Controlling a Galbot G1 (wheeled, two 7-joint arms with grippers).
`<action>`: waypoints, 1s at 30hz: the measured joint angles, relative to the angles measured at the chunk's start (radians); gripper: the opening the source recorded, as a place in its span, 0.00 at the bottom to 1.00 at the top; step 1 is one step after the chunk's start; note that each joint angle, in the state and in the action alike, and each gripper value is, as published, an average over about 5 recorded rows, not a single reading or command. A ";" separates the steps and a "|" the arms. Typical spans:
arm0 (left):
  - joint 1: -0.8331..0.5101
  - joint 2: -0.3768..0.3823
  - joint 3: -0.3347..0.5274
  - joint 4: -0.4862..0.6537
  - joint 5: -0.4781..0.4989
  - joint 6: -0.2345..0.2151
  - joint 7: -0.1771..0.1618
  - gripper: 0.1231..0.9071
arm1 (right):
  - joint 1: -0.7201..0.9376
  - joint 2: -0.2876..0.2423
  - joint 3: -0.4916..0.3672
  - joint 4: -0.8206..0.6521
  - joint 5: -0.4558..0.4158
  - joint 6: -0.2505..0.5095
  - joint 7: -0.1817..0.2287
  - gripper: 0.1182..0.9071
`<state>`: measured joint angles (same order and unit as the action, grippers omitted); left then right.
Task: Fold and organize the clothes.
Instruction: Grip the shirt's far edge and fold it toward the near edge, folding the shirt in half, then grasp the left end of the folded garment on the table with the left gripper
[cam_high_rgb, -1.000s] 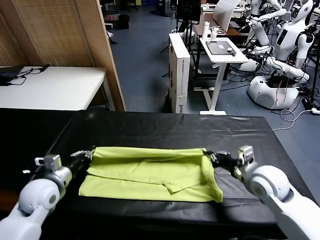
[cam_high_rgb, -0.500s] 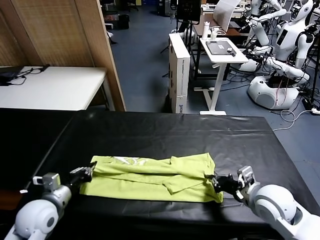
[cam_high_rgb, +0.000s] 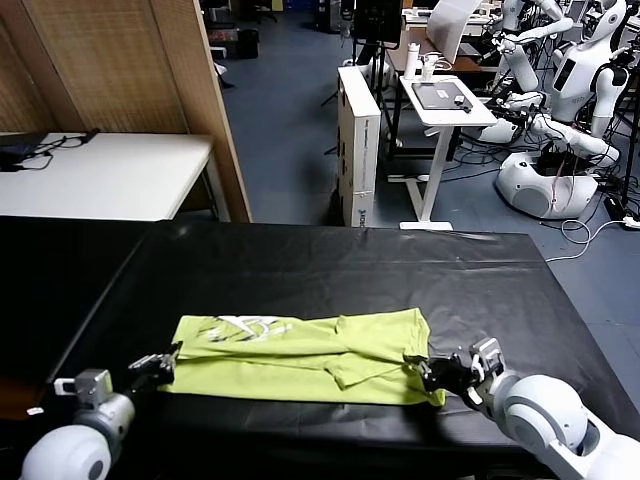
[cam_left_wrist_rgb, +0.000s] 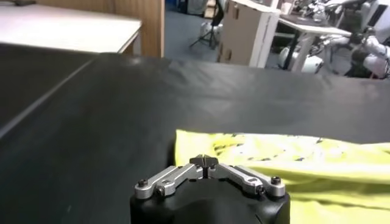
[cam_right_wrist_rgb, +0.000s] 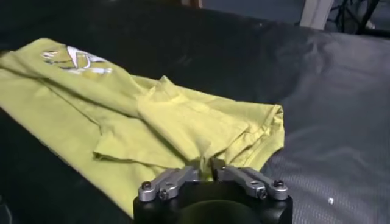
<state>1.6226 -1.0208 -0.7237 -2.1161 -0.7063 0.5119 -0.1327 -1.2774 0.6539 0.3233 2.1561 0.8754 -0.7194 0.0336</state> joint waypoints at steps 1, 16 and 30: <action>0.008 -0.006 -0.005 -0.008 0.000 0.008 -0.008 0.45 | -0.002 0.005 0.008 0.004 -0.002 -0.002 0.002 0.70; -0.089 -0.046 -0.028 0.015 -0.063 0.001 -0.044 1.00 | 0.118 0.207 0.038 -0.127 -0.084 0.043 0.042 1.00; -0.323 -0.052 0.084 0.243 -0.042 -0.004 -0.006 1.00 | 0.172 0.333 0.035 -0.287 -0.161 0.094 0.030 1.00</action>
<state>1.2991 -1.0732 -0.6397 -1.8733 -0.7481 0.5080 -0.1385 -1.1053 0.9867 0.3584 1.8693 0.7148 -0.6252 0.0638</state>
